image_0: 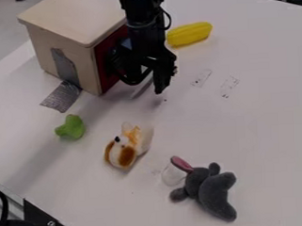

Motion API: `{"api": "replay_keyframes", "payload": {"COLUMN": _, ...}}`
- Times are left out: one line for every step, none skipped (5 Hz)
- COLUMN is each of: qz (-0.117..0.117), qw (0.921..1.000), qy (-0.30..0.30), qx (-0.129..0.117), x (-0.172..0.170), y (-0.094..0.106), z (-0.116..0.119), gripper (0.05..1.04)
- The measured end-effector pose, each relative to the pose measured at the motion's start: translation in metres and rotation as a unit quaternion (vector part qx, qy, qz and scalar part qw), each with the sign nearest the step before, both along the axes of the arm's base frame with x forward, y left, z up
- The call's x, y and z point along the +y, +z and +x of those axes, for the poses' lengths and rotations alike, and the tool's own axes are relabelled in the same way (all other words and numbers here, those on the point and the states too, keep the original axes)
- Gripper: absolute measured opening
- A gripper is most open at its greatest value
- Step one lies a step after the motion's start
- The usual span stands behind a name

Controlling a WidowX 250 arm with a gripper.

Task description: Open the drawer

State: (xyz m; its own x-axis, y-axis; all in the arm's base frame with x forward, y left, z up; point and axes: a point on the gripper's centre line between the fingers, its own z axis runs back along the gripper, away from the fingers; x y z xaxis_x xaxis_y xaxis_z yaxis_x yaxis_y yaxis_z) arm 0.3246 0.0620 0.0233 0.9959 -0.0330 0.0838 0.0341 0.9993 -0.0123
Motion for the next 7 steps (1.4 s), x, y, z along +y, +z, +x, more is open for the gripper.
{"api": "replay_keyframes", "payload": {"qz": -0.001, "qw": 1.0, "qy": -0.004, "qx": 0.001, "x": -0.005, "y": -0.002, "z": 0.0, "gripper": 0.536}}
{"api": "replay_keyframes", "payload": {"qz": -0.006, "qw": 1.0, "qy": -0.002, "qx": -0.002, "x": -0.012, "y": -0.002, "z": 0.001, "gripper": 0.269}}
{"api": "replay_keyframes", "payload": {"qz": -0.012, "qw": 0.9998, "qy": -0.016, "qx": -0.003, "x": -0.039, "y": -0.001, "z": 0.006, "gripper": 0.142}}
{"api": "replay_keyframes", "payload": {"qz": -0.018, "qw": 0.9992, "qy": -0.034, "qx": -0.011, "x": -0.066, "y": 0.003, "z": 0.012, "gripper": 0.123}}
{"api": "replay_keyframes", "payload": {"qz": -0.025, "qw": 0.9986, "qy": -0.044, "qx": -0.011, "x": -0.087, "y": 0.003, "z": 0.014, "gripper": 0.123}}
{"api": "replay_keyframes", "payload": {"qz": -0.028, "qw": 0.9986, "qy": -0.044, "qx": -0.011, "x": -0.099, "y": 0.002, "z": 0.015, "gripper": 0.123}}
{"api": "replay_keyframes", "payload": {"qz": -0.023, "qw": 0.9986, "qy": -0.048, "qx": -0.007, "x": -0.105, "y": 0.003, "z": 0.014, "gripper": 0.163}}
